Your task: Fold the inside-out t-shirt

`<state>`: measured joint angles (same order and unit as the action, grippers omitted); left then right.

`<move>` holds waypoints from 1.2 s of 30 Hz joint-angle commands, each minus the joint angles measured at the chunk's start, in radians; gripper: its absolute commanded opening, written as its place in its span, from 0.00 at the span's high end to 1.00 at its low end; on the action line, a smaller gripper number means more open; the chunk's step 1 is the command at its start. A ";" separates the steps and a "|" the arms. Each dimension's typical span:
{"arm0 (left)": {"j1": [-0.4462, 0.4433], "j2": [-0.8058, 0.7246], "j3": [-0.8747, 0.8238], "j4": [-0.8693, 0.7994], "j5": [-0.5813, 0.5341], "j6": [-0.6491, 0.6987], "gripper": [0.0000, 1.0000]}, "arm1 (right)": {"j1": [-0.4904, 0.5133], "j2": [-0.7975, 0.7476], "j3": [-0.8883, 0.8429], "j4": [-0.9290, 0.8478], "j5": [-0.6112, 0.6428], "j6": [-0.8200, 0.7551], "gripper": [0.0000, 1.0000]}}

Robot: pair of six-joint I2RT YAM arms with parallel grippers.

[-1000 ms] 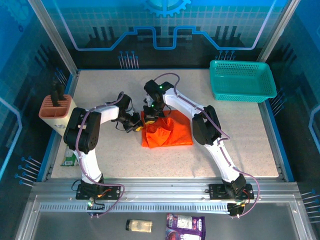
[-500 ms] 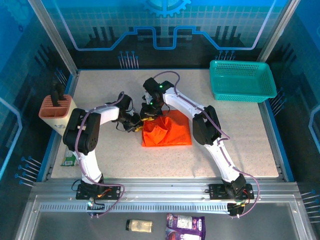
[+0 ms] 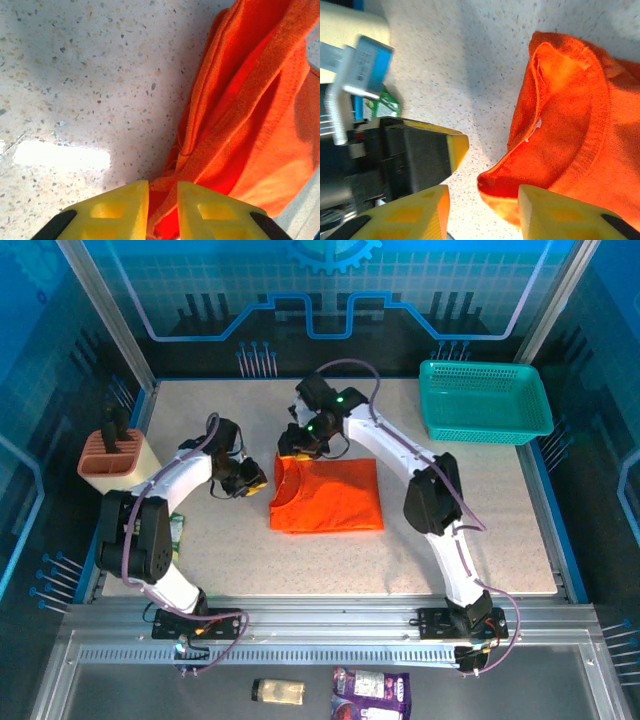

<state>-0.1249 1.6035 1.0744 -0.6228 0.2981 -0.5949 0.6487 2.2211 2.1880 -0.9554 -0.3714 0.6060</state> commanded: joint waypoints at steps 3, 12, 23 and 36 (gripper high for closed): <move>-0.056 -0.024 0.063 -0.081 -0.012 0.017 0.78 | -0.062 -0.052 -0.094 0.003 0.007 -0.042 0.61; -0.225 0.023 0.094 -0.058 -0.012 -0.040 0.78 | -0.120 -0.026 -0.198 -0.064 0.049 -0.170 0.62; -0.387 0.232 0.119 0.080 0.055 -0.128 0.82 | -0.264 -0.029 -0.457 0.025 0.058 -0.227 0.63; -0.230 0.323 0.162 -0.011 -0.039 0.026 0.84 | -0.304 -0.283 -0.932 0.132 0.058 -0.160 0.65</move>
<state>-0.3939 1.8969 1.1954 -0.5781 0.2962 -0.6403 0.3256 2.0003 1.3499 -0.8352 -0.3073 0.4049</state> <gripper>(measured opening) 0.164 0.351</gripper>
